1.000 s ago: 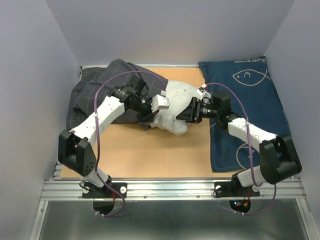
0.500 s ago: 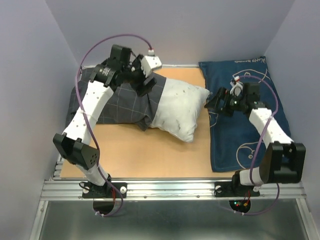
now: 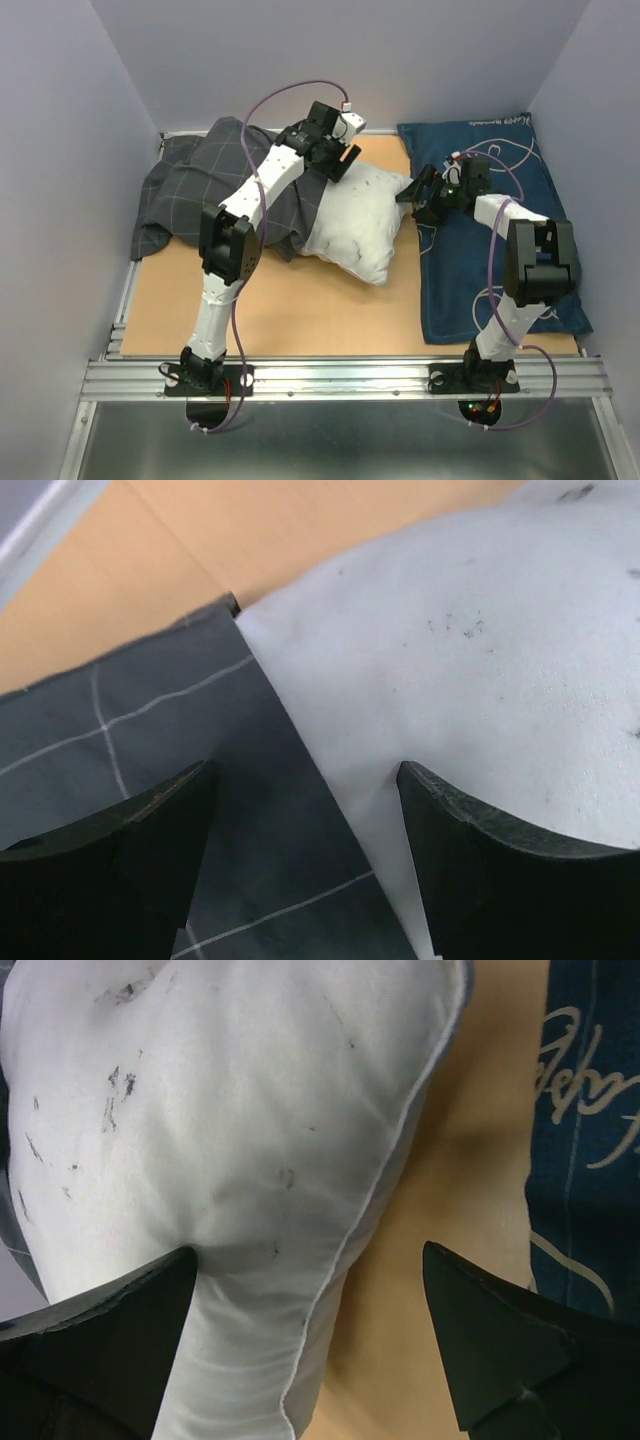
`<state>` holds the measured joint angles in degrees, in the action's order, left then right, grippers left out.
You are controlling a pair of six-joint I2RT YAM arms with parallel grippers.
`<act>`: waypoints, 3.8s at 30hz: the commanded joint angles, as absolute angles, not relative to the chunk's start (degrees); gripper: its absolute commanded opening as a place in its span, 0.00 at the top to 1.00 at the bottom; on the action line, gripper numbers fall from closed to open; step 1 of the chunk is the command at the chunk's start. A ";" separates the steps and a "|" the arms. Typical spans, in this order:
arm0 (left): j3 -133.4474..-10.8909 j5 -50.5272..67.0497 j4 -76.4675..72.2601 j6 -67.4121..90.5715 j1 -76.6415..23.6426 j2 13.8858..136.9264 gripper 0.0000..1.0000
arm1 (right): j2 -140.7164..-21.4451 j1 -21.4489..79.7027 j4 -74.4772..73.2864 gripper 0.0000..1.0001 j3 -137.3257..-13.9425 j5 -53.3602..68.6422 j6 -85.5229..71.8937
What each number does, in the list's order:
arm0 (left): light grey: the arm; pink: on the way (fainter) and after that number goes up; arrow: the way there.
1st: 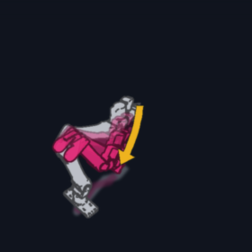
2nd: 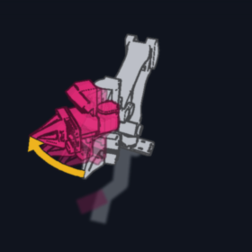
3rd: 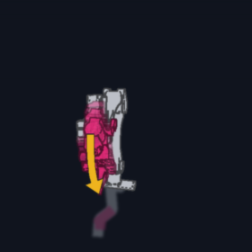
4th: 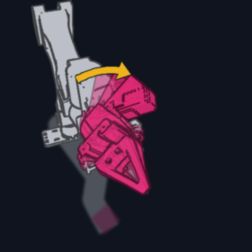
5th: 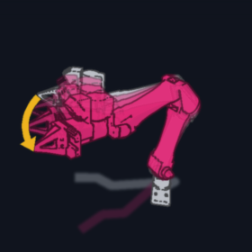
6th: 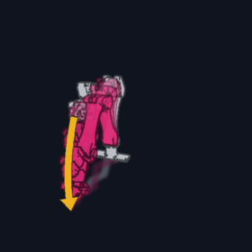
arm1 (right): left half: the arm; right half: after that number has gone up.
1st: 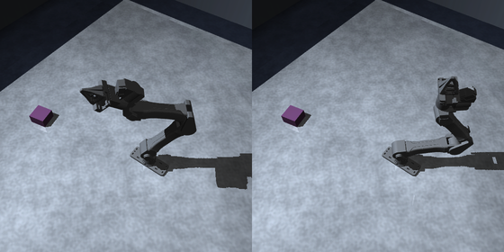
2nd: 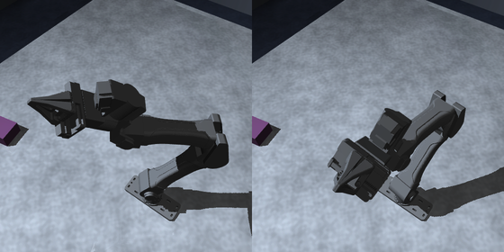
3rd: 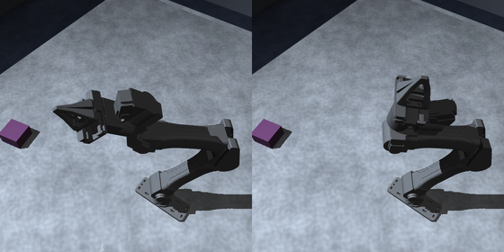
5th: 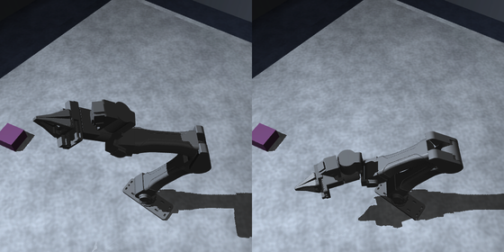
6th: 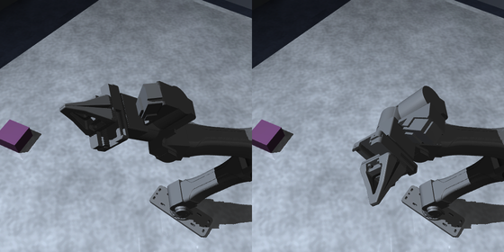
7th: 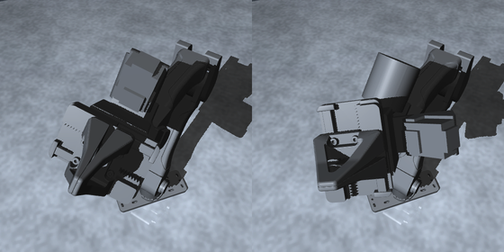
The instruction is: Put the pillow into the pillowcase
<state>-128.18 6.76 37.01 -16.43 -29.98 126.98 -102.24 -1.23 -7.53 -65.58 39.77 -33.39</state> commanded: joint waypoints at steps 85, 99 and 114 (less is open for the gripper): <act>-61.51 -0.55 4.89 -33.39 -30.15 87.10 0.85 | -85.06 17.40 12.82 0.01 -39.36 37.61 -49.56; -97.39 40.09 57.66 -42.98 -41.93 95.98 0.87 | -97.74 22.68 45.97 0.94 -53.61 39.64 -80.68; -95.62 49.82 42.63 -31.29 -34.98 94.22 1.00 | -92.02 24.26 44.65 1.00 -46.40 41.92 -77.43</act>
<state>-91.94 41.91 51.64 -34.06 -33.85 95.35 -94.61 22.46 37.65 -46.76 40.29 -77.25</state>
